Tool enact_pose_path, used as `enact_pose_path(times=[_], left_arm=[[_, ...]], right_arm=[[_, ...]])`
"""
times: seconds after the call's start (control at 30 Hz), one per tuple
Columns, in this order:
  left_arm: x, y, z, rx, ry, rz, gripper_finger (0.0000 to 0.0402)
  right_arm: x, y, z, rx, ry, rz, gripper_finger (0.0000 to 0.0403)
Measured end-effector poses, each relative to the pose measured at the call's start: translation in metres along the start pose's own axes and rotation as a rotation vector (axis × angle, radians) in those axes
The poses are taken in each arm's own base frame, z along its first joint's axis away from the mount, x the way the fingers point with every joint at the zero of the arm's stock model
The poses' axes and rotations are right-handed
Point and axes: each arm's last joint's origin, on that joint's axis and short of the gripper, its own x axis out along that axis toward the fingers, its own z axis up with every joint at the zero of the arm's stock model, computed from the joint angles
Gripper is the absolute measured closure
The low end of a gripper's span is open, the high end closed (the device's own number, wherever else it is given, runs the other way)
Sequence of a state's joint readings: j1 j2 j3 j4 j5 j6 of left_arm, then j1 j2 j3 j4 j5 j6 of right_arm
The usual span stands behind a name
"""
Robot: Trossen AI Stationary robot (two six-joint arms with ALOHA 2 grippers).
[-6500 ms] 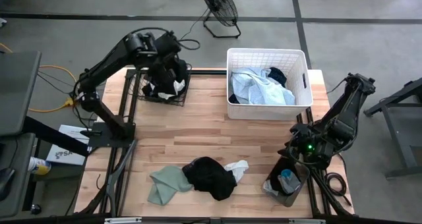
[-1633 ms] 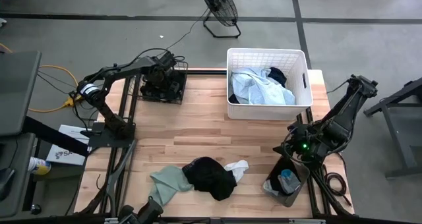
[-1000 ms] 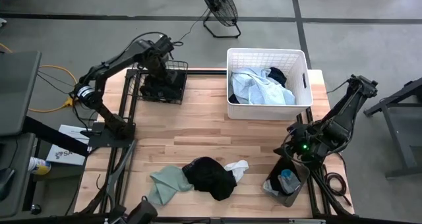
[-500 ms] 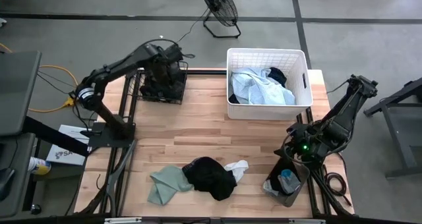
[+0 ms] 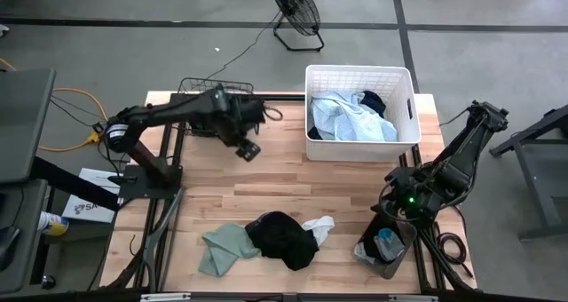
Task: Pick & Place Cloths
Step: Put the black boxer shorts into the black wire basket
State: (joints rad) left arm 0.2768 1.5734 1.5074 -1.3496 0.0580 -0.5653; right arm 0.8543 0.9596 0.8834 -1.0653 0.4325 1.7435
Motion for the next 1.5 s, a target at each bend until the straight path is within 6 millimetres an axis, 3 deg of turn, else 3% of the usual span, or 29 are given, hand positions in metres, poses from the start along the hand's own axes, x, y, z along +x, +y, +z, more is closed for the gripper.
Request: enact_pose_path(times=[0.33, 0.57, 0.8, 1.1, 1.5], left_arm=[[0.002, -0.061, -0.037, -0.006, -0.080, -0.070, 0.0178], [0.024, -0.092, -0.064, -0.039, -0.090, -0.153, 0.0178], [0.055, -0.103, -0.087, -0.104, -0.069, -0.184, 0.0178], [0.077, -0.109, -0.093, -0.128, -0.054, -0.286, 0.0178], [0.101, -0.118, -0.092, -0.077, 0.018, -0.384, 0.0178]], right_arm=[[0.000, 0.000, -0.001, -0.079, 0.040, -0.005, 0.0117], [0.000, 0.001, -0.002, -0.139, 0.069, 0.003, 0.0117], [0.000, 0.011, -0.002, -0.368, -0.007, 0.108, 0.0117], [0.004, 0.035, -0.003, -0.816, -0.270, 0.185, 0.0117], [0.027, 0.043, -0.014, -0.894, -0.277, 0.088, 0.0117]])
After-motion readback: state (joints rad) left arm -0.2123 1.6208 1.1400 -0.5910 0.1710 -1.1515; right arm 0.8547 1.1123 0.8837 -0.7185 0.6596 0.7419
